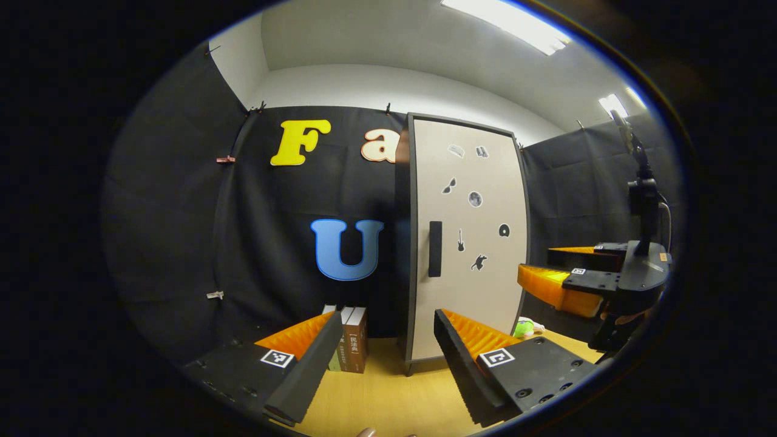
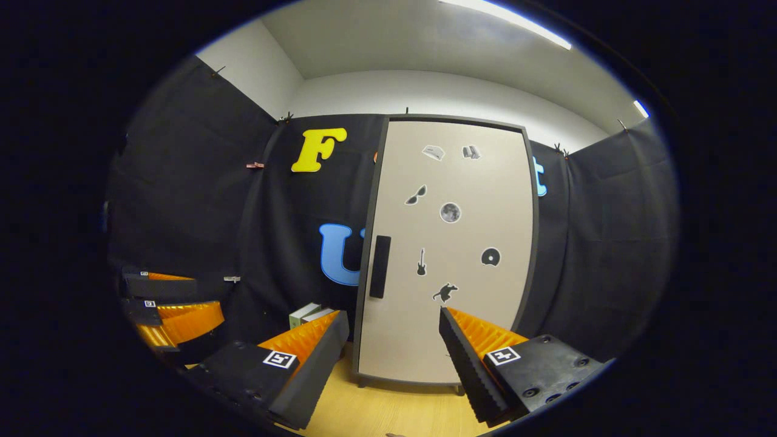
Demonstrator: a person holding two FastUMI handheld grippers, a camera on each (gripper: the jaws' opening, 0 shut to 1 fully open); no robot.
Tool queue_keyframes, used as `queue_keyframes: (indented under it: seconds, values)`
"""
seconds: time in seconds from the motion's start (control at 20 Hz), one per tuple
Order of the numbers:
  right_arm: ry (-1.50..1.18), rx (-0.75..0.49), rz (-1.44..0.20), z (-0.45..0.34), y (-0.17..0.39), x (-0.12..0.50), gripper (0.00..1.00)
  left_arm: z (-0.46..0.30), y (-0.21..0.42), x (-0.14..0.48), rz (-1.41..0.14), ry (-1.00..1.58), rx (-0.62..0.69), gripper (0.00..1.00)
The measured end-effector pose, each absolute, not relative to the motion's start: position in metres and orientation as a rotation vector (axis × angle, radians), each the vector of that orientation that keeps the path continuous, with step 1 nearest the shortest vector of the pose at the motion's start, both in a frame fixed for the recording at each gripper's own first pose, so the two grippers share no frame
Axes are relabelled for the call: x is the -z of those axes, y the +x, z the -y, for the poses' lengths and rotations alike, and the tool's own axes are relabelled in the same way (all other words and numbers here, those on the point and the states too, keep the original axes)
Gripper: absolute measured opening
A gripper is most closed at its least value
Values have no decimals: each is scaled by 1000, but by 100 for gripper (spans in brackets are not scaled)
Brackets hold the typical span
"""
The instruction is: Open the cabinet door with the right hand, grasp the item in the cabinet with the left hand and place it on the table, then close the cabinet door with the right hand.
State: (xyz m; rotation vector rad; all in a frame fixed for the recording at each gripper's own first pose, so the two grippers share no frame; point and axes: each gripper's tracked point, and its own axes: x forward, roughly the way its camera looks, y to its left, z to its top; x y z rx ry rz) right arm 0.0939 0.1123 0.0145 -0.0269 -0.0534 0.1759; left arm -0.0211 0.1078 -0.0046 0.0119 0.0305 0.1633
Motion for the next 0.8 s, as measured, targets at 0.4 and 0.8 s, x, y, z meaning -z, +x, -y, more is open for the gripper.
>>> queue_keyframes:
  seconds: [0.4, 0.8]
  values:
    - [12, -180, 124, -145, 194, -26, 96, -115, -14, 8, -48, -19, -266, 95]
    - [-9, -129, 75, -165, 275, 8, 96, -134, -13, 2, -41, -19, -376, 95]
